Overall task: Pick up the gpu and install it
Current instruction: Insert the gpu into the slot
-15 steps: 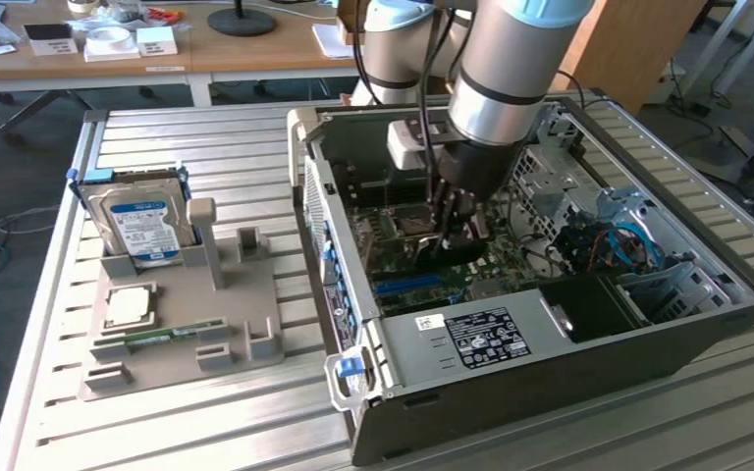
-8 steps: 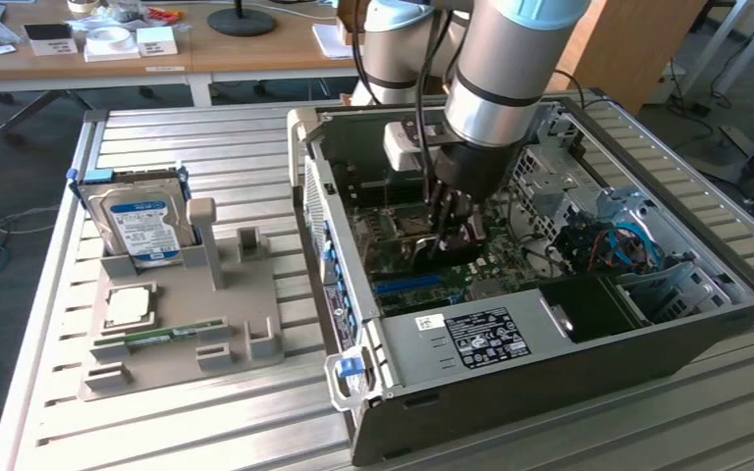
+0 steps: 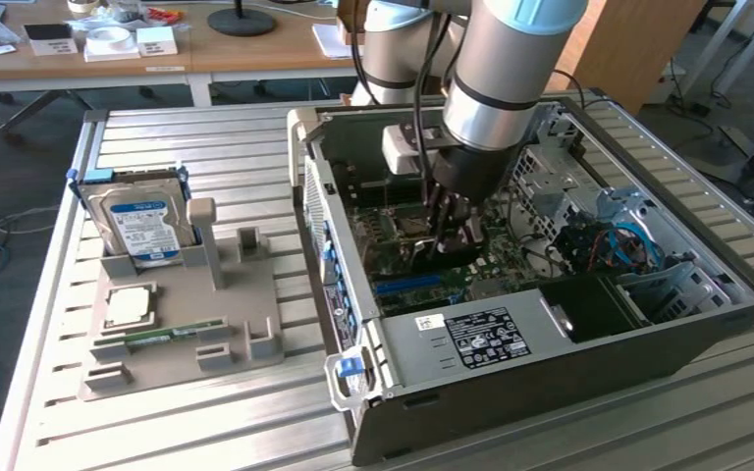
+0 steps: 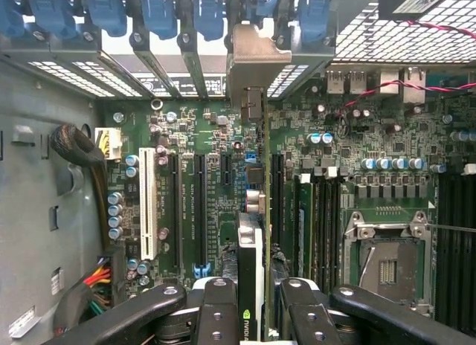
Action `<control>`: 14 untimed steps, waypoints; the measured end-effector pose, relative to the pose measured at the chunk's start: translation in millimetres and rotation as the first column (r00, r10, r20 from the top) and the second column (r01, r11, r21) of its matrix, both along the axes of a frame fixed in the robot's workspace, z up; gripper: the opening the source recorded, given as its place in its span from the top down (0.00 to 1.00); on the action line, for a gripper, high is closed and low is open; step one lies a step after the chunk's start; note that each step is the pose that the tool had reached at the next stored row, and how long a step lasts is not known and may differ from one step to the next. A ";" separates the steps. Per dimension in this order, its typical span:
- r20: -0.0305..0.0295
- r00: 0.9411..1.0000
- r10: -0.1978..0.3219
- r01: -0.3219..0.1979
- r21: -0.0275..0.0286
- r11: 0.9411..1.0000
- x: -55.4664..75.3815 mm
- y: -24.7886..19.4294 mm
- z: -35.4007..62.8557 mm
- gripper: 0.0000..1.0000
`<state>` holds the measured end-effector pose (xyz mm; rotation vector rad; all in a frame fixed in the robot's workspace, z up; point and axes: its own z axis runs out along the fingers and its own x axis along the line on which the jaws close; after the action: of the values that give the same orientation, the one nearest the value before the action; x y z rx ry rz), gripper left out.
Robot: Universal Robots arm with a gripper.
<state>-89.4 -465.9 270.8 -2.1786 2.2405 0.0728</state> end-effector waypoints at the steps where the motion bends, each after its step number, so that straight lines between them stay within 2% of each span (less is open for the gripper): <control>1: 0.000 1.000 0.000 0.000 0.000 1.000 0.0 0.0 -0.1 0.74; 14: 0.000 1.000 0.000 0.000 0.000 1.000 -0.3 -1.0 -1.5 0.74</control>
<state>-89.7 -466.8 269.4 -2.1787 2.2406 0.0728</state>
